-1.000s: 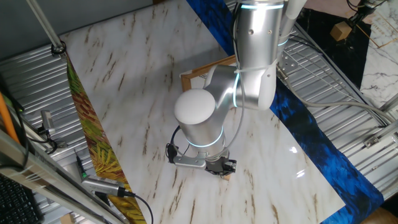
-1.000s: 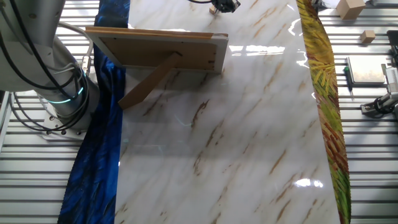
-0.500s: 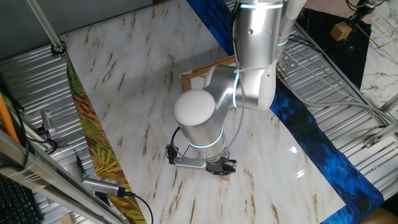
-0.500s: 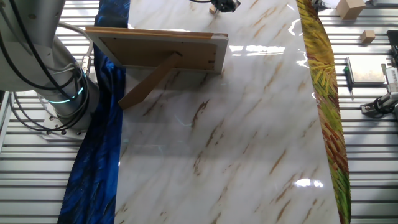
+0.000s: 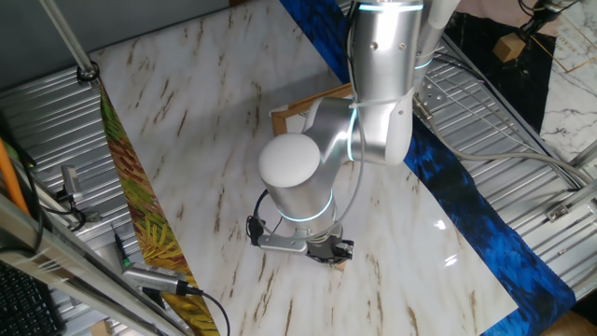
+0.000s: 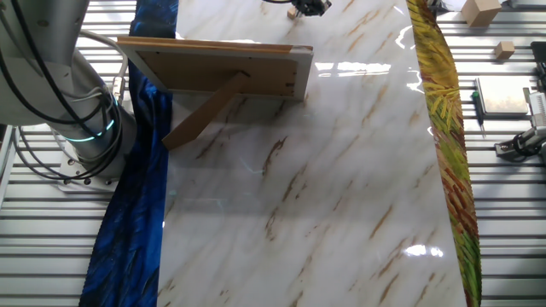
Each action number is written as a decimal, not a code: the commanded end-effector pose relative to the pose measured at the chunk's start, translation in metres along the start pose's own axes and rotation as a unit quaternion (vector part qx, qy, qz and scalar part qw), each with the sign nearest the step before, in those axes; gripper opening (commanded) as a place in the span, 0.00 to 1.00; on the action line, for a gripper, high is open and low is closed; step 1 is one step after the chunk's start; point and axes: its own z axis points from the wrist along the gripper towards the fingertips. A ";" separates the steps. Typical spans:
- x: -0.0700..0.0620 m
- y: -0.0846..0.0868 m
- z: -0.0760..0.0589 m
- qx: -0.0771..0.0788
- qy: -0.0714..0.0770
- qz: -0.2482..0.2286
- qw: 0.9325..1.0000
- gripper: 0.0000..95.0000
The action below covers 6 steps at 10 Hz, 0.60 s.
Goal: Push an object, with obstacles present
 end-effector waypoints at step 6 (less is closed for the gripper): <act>-0.003 0.035 0.016 0.000 -0.004 0.019 1.000 0.00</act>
